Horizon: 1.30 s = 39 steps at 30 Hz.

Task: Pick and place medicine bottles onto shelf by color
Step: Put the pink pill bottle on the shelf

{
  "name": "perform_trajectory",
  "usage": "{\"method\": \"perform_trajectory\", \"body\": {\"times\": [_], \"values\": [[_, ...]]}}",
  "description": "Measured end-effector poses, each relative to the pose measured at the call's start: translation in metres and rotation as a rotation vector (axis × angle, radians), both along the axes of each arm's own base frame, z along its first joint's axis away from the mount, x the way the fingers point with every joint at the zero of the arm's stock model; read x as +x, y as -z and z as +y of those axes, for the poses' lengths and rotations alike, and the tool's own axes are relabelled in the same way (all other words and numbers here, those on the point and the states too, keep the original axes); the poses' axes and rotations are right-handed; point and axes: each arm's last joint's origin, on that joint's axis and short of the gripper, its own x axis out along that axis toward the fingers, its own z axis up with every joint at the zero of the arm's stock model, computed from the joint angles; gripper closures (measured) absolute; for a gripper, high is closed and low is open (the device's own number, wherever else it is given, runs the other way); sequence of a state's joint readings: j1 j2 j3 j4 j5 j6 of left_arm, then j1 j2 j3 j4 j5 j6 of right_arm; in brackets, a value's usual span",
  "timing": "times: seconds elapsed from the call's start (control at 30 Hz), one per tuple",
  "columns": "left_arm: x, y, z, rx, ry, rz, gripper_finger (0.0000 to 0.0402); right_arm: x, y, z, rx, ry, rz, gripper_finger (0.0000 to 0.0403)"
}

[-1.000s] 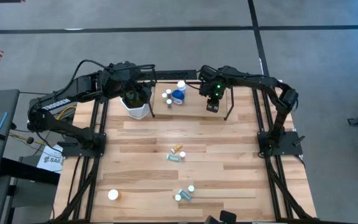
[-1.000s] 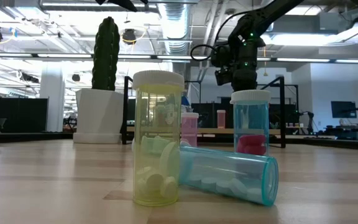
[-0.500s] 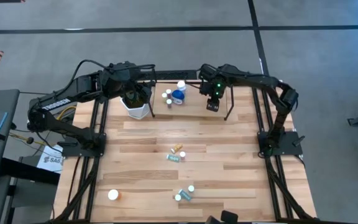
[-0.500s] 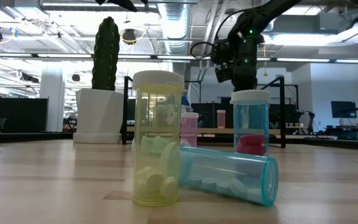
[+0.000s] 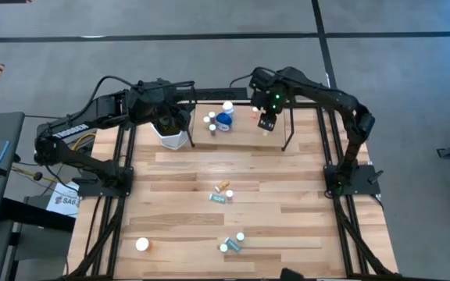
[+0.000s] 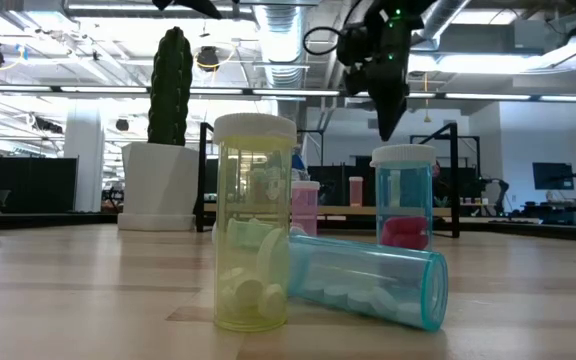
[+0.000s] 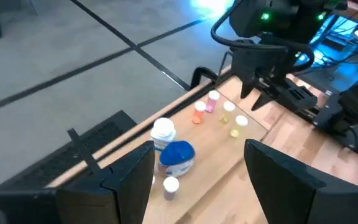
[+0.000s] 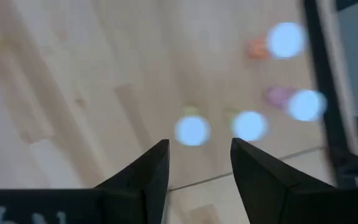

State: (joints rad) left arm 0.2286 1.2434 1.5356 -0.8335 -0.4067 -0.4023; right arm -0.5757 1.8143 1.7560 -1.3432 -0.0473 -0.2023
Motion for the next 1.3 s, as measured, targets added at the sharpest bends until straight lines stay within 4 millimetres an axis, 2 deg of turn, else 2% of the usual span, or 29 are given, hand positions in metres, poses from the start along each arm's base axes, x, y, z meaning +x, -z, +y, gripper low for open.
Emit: {"method": "perform_trajectory", "body": {"times": [0.2,0.4,0.57,0.77,0.83,1.07,1.17,1.23,1.3], "values": [[-0.001,0.007,-0.015,-0.083,-0.019,0.026,0.0167,0.014,0.000,0.040,0.056,-0.132,-0.013,0.0222],[-0.004,0.014,-0.042,-0.123,-0.050,0.059,0.0167,0.030,0.002,0.094,0.060,-0.273,-0.013,0.0222],[-0.004,0.015,-0.065,-0.111,0.035,0.078,0.0167,0.046,0.012,0.139,0.072,-0.264,-0.061,0.0226],[-0.009,0.018,-0.095,-0.145,0.187,0.128,0.0167,0.070,0.023,0.198,0.118,-0.176,-0.251,0.0230],[-0.014,0.021,-0.107,-0.160,0.234,0.162,0.0167,0.073,0.023,0.219,0.129,-0.173,-0.293,0.0230],[-0.032,0.025,-0.142,-0.148,0.276,0.181,0.0167,0.077,0.027,0.284,-0.001,-0.233,-0.402,0.0233],[-0.037,0.024,-0.153,-0.135,0.286,0.152,0.0167,0.085,0.033,0.296,0.004,-0.258,-0.453,0.0234],[-0.040,0.024,-0.158,-0.134,0.289,0.135,0.0167,0.093,0.034,0.296,-0.001,-0.267,-0.503,0.0233],[-0.042,0.024,-0.161,-0.134,0.284,0.119,0.0167,0.092,0.037,0.291,-0.005,-0.252,-0.469,0.0231]]}}
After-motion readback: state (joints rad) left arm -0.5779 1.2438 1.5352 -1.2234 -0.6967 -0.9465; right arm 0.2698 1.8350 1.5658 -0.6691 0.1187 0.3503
